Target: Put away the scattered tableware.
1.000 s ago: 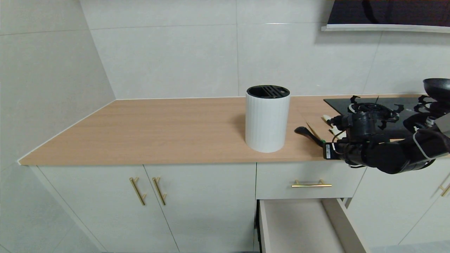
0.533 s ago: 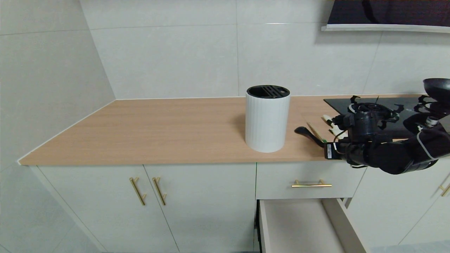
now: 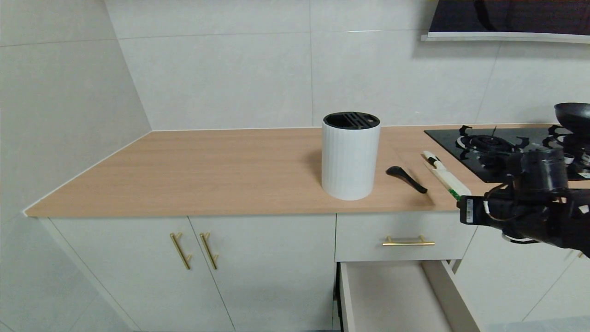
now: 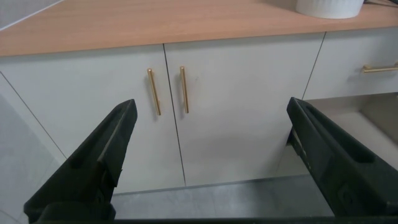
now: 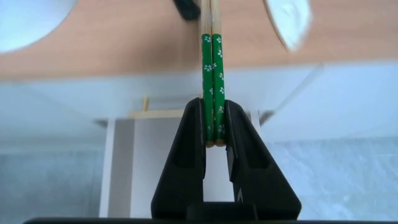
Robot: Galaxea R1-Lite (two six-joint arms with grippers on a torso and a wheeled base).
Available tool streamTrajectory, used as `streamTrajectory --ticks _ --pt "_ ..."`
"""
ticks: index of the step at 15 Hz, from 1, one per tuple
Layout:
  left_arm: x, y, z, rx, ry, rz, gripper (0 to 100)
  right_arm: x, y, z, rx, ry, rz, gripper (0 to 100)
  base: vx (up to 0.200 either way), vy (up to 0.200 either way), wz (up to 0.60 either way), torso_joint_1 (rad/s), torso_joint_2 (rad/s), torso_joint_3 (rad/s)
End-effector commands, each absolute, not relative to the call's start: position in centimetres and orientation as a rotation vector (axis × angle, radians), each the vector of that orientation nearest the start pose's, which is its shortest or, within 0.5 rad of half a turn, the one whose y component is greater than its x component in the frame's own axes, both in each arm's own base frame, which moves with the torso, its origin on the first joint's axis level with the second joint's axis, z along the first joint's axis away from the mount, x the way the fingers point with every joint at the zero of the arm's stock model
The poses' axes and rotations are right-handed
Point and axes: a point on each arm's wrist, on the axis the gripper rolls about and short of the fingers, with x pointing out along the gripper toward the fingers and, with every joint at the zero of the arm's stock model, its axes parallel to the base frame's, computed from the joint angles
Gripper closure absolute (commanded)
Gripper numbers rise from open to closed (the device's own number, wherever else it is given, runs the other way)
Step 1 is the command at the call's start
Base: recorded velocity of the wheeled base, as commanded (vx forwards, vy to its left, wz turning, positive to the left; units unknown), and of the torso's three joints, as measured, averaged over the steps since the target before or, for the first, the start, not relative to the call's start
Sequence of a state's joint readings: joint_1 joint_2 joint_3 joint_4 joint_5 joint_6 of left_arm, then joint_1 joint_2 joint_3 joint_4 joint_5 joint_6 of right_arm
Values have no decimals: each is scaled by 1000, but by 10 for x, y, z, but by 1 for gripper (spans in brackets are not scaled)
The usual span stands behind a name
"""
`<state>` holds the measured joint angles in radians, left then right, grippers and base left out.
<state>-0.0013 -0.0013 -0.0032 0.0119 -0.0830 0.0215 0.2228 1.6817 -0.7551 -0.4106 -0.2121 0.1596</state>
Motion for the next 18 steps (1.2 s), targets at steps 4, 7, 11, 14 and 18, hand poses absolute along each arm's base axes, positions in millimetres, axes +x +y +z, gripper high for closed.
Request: streamTrajectory --ticks 4,7,11,14,18 --pt "-23 -2 75 21 8 -84 0 218 47 176 23 451 91 100 0 0 0 0 0 0" --pt "-23 -2 75 21 8 -84 0 205 45 182 25 426 120 100 0 0 0 0 0 0" --pt "-23 -2 75 21 8 -84 0 187 44 177 -42 502 273 100 0 0 0 0 0 0" --pt "-23 -2 75 21 8 -84 0 176 49 172 -67 561 376 100 0 0 0 0 0 0" --pt "-23 -2 75 21 8 -84 0 168 61 163 -93 612 453 100 0 0 0 0 0 0"
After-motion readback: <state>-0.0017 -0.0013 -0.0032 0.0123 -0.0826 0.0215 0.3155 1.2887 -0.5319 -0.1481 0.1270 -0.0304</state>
